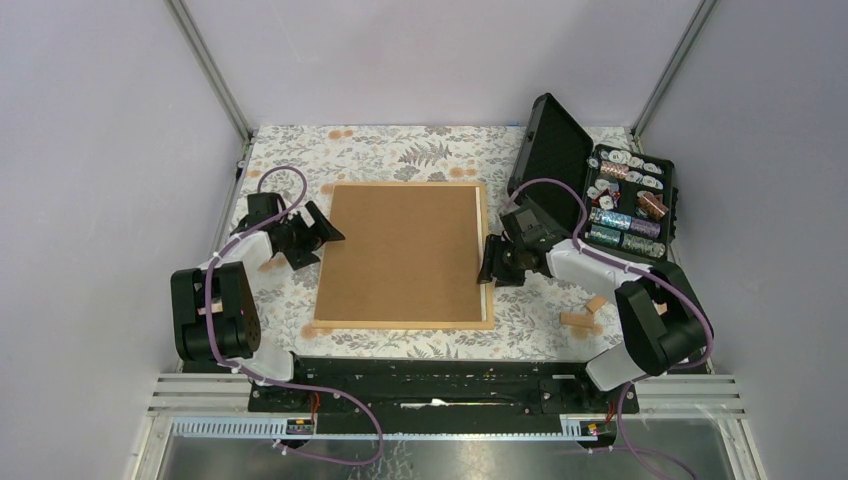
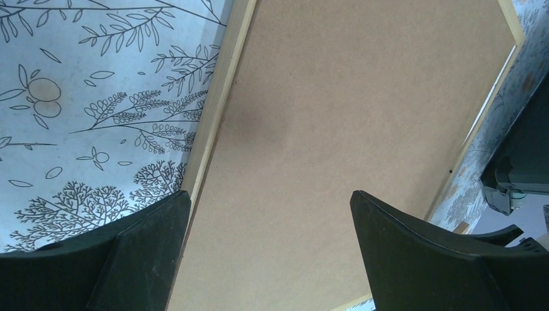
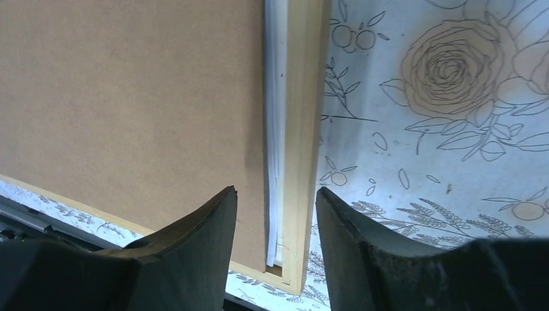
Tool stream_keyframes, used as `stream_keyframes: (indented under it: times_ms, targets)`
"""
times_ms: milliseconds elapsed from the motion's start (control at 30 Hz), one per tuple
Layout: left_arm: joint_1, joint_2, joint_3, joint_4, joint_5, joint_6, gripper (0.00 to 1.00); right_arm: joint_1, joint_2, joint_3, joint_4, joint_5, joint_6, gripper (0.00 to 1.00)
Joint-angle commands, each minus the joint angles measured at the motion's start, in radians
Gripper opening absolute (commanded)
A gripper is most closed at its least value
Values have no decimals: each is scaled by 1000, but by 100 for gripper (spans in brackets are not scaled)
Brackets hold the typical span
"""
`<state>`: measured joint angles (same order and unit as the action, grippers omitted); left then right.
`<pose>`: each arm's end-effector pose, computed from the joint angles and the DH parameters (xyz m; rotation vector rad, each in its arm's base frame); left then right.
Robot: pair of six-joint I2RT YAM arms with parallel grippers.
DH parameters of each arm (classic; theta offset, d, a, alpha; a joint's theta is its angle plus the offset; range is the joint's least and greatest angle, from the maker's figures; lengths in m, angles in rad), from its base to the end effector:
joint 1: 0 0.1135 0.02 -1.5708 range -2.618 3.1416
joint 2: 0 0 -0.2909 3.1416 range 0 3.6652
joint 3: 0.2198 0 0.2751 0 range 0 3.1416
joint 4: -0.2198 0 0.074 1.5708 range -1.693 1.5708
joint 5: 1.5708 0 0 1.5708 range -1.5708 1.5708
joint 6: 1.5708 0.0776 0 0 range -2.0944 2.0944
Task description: Put the photo into the frame
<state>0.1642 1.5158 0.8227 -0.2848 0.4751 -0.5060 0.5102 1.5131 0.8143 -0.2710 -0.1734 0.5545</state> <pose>0.3302 0.0187 0.1600 -0.6584 2.4624 -0.7386 0.2836 0.1740 0.1530 -0.0126 2.6438 0.6136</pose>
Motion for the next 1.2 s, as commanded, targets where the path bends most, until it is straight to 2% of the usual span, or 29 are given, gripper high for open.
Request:
stream_keyframes:
  times_ms: [0, 100, 233, 733, 1167]
  targets:
    - [-4, 14, 33, 39, 19, 0, 99, -17, -45, 25, 8, -63, -34, 52]
    - [-6, 26, 33, 42, 27, -1, 99, -12, -48, 13, 66, -126, -22, 46]
    - [-10, 35, 26, 51, 34, -8, 99, -6, 4, 21, 108, -185, -23, 42]
    - [-15, 43, 18, 52, 42, -1, 99, -5, 127, -28, 155, -120, 2, 39]
    - [-26, -99, 13, -44, -8, 33, 99, -5, 143, -18, 148, -116, 1, 39]
